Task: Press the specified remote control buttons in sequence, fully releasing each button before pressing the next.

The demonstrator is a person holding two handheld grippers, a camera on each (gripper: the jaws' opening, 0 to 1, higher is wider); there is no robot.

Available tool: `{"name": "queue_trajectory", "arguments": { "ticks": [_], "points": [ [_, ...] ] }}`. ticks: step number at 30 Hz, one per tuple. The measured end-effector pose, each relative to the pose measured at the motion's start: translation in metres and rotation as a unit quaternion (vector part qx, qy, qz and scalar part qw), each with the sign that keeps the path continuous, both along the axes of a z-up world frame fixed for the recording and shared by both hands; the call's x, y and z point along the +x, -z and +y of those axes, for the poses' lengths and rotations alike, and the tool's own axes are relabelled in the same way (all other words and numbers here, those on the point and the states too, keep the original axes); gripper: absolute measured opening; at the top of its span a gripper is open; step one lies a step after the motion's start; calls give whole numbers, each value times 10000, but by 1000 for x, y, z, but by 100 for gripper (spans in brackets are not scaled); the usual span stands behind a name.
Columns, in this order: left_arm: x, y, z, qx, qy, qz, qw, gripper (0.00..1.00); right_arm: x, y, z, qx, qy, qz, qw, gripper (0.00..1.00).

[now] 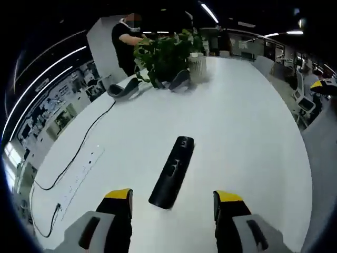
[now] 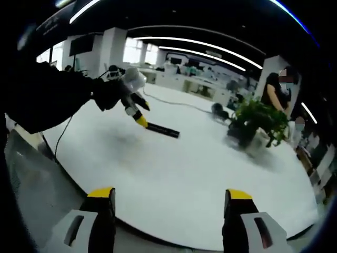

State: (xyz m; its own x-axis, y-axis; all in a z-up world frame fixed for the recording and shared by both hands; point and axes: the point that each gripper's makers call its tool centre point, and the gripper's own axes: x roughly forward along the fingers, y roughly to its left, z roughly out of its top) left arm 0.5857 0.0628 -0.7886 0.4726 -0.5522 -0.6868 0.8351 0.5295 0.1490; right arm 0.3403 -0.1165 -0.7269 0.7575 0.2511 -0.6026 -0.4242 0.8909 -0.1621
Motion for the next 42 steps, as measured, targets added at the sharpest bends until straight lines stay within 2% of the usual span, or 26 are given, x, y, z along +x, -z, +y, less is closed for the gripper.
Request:
{"name": "queue_trajectory", "arguments": {
  "ticks": [2, 5, 10, 12, 16, 20, 21, 22, 24, 25, 26, 29, 31, 33, 36, 39, 40, 42],
  "points": [
    [-17, -11, 10, -181, -193, -78, 9996, 67, 0, -3, 0, 38, 14, -72, 10000, 84],
    [-46, -25, 13, -564, -407, 21, 9976, 77, 1, -3, 0, 53, 36, -92, 9999, 85],
    [-87, -50, 20, -688, -626, -159, 9955, 86, 1, -5, -1, 5, 63, -172, 9998, 86],
    [-104, -63, 20, -853, -793, -175, 9930, 92, 1, -6, -2, -23, 62, -208, 9998, 86],
    [-129, -93, 16, -1357, -1023, -416, 9846, 99, 1, -9, -1, 7, 35, -265, 9996, 87],
    [-155, -116, 21, -1329, -1288, -827, 9792, 100, 2, -12, -1, 40, 49, -352, 9994, 87],
    [-161, -119, 20, -1334, -1327, -871, 9783, 100, 2, -13, -2, 59, 65, -390, 9992, 87],
    [-169, -125, 21, -1434, -1479, -891, 9745, 100, 3, -15, -2, 76, 74, -427, 9990, 88],
    [-181, -130, 21, -1598, -1646, -878, 9694, 100, 3, -20, -3, 127, 91, -541, 9984, 88],
    [-189, -133, 22, -1701, -1816, -880, 9645, 100, 3, -21, -4, 141, 95, -570, 9982, 89],
    [-195, -134, 22, -1693, -1818, -935, 9641, 100, 3, -22, -4, 153, 97, -592, 9981, 89],
    [-217, -133, 27, -1430, -2057, -1140, 9614, 100, 4, -27, -4, 224, 106, -689, 9973, 90],
    [-230, -135, 28, -1431, -2136, -1239, 9584, 100, 5, -31, -5, 283, 123, -783, 9965, 90],
    [-239, -135, 30, -1408, -2243, -1254, 9561, 100, 6, -33, -7, 320, 155, -818, 9960, 90],
    [-251, -132, 39, -1229, -2444, -1445, 9509, 100, 7, -36, -9, 391, 180, -829, 9956, 90],
    [-260, -129, 49, -1272, -2769, -1522, 9402, 100, 13, -43, -23, 201, 161, -1089, 9937, 91],
    [-261, -129, 52, -1326, -2870, -1593, 9352, 100, 14, -41, -28, 151, 180, -1073, 9940, 91],
    [-265, -127, 50, -1401, -2852, -1741, 9321, 100, 18, -39, -41, 168, 313, -1047, 9939, 91]
  ]
}}
